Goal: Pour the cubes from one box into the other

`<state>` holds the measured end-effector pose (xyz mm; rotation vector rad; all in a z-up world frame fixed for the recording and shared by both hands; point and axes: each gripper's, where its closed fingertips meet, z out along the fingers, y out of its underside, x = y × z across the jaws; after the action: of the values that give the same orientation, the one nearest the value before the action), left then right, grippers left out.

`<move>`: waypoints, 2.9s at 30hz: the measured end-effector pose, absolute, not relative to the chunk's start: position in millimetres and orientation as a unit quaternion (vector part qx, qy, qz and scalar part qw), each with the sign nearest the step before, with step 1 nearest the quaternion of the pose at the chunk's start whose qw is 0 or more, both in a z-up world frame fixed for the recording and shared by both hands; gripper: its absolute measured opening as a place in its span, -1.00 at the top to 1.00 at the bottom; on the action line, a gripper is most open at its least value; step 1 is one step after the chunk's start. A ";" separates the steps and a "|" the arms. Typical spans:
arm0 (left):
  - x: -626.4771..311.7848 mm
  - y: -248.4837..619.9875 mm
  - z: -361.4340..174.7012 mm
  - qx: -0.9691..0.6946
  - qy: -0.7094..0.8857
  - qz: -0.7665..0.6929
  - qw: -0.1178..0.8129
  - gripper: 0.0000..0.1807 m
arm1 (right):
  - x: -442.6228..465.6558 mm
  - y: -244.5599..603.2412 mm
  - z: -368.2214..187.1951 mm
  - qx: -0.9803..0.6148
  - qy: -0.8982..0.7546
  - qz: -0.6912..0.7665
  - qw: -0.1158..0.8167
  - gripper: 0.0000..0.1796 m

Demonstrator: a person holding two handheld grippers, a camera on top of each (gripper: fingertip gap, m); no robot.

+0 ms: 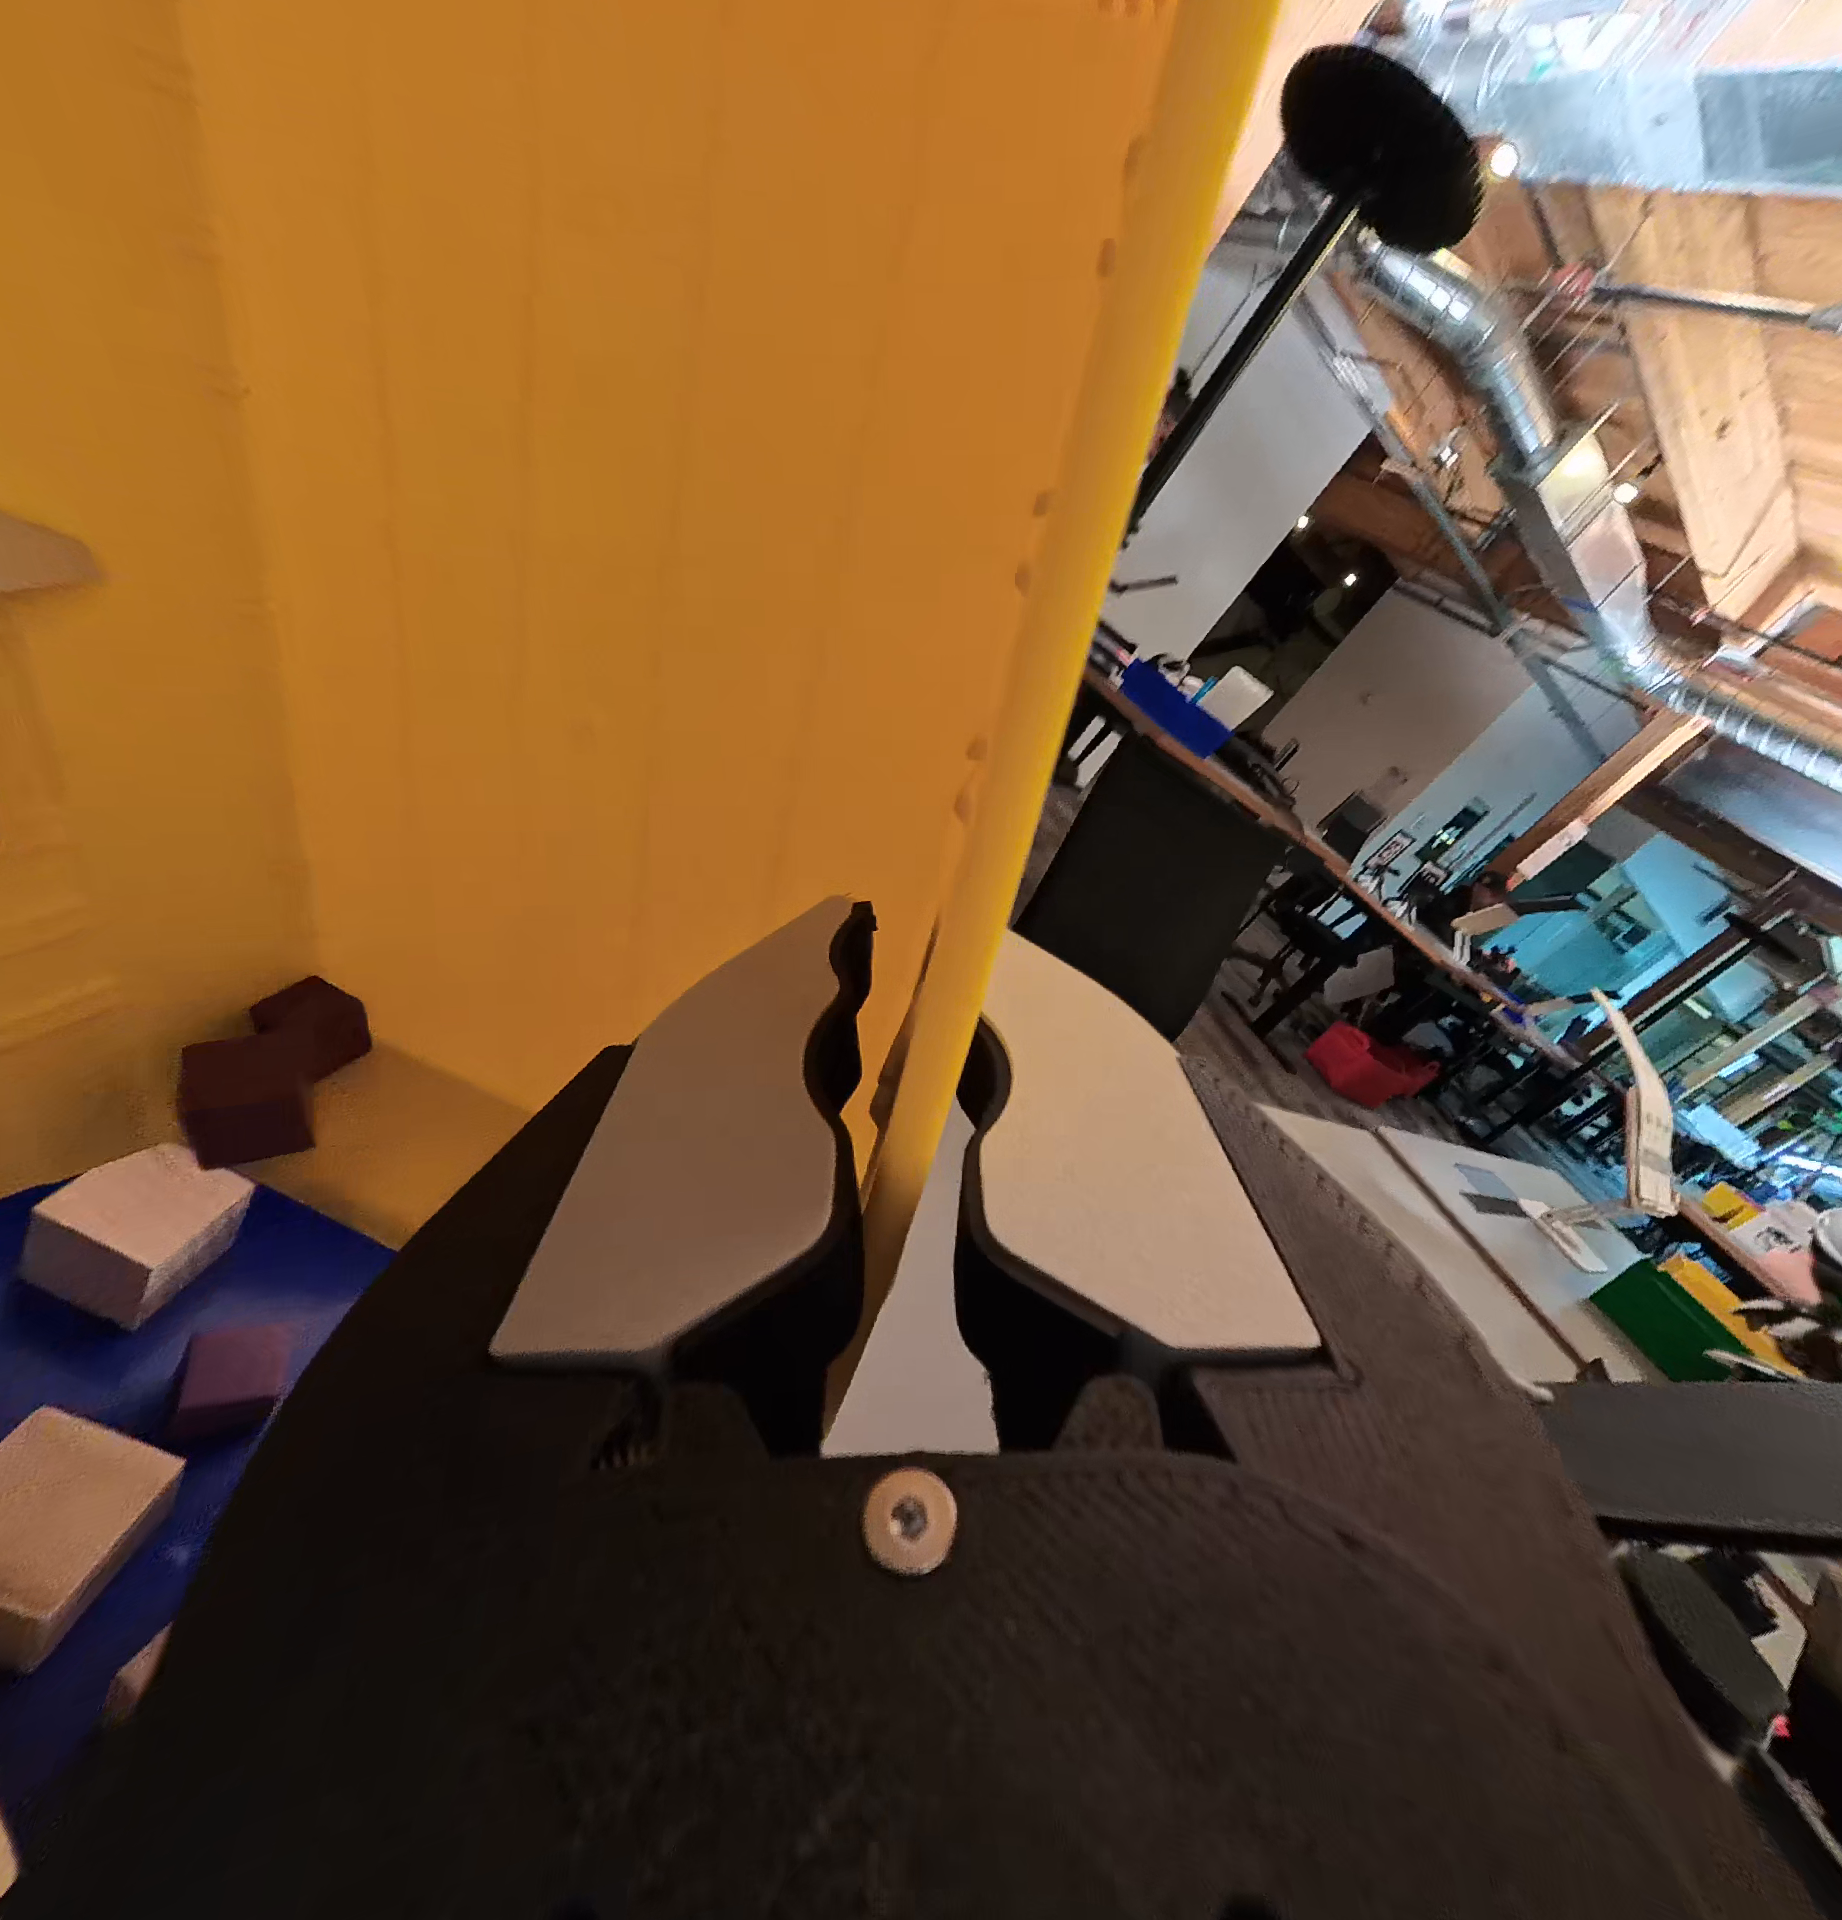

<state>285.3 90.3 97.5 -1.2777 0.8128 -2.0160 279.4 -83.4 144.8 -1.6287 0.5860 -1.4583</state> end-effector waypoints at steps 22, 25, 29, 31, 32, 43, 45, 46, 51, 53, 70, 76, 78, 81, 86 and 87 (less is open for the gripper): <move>267.9 74.5 129.5 -0.443 0.307 -0.772 0.336 0.91 | 257.7 -99.4 173.5 -0.613 0.220 -0.616 0.443 0.85; 268.2 73.5 125.4 -0.449 0.319 -0.763 0.338 0.91 | 259.0 -100.4 169.3 -0.619 0.224 -0.609 0.441 0.85; 270.9 71.9 113.3 -0.473 0.352 -0.732 0.342 0.93 | 268.3 -103.1 153.7 -0.643 0.247 -0.579 0.436 0.85; 268.8 71.6 112.3 -0.472 0.360 -0.725 0.350 0.93 | 268.8 -104.0 150.1 -0.644 0.251 -0.573 0.439 0.85; 267.0 72.5 113.1 -0.472 0.358 -0.725 0.351 0.93 | 267.9 -103.6 149.6 -0.644 0.251 -0.572 0.441 0.85; 232.6 108.9 198.5 -0.478 0.411 -0.653 0.419 0.93 | 250.5 -69.8 207.9 -0.652 0.261 -0.506 0.500 0.82; 220.3 125.0 213.9 -0.498 0.452 -0.592 0.444 0.95 | 250.2 -53.0 210.1 -0.675 0.276 -0.456 0.510 0.82; 212.3 135.0 220.0 -0.509 0.467 -0.560 0.458 0.95 | 249.4 -42.2 208.2 -0.689 0.282 -0.425 0.516 0.82; 167.5 191.2 202.9 -0.607 0.526 -0.390 0.451 0.94 | 232.8 24.2 174.4 -0.763 0.297 -0.265 0.509 0.82; 144.4 213.1 176.0 -0.651 0.550 -0.316 0.417 0.93 | 220.9 50.6 146.6 -0.803 0.298 -0.203 0.475 0.82; -16.8 268.0 -83.2 -0.826 0.553 -0.078 0.072 0.90 | 110.9 131.6 -94.4 -0.962 0.242 0.026 0.125 0.88; -19.3 264.2 -100.1 -0.830 0.552 -0.074 0.035 0.88 | 108.1 128.9 -112.9 -0.962 0.251 0.048 0.093 0.90; -18.8 263.6 -101.5 -0.829 0.553 -0.074 0.030 0.88 | 108.7 128.8 -114.2 -0.963 0.251 0.051 0.090 0.90; -18.4 263.5 -103.3 -0.829 0.554 -0.070 0.023 0.88 | 109.2 129.1 -116.2 -0.963 0.250 0.052 0.088 0.90; -17.6 262.8 -104.5 -0.829 0.555 -0.068 0.017 0.88 | 109.9 129.1 -118.3 -0.963 0.249 0.056 0.087 0.90; -17.2 262.6 -104.4 -0.829 0.555 -0.069 0.016 0.88 | 110.3 129.1 -118.2 -0.963 0.249 0.056 0.088 0.90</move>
<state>-17.2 262.6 -104.4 -2.5788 1.7254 -0.2145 110.3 129.1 -118.2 -2.8672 0.7405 0.1662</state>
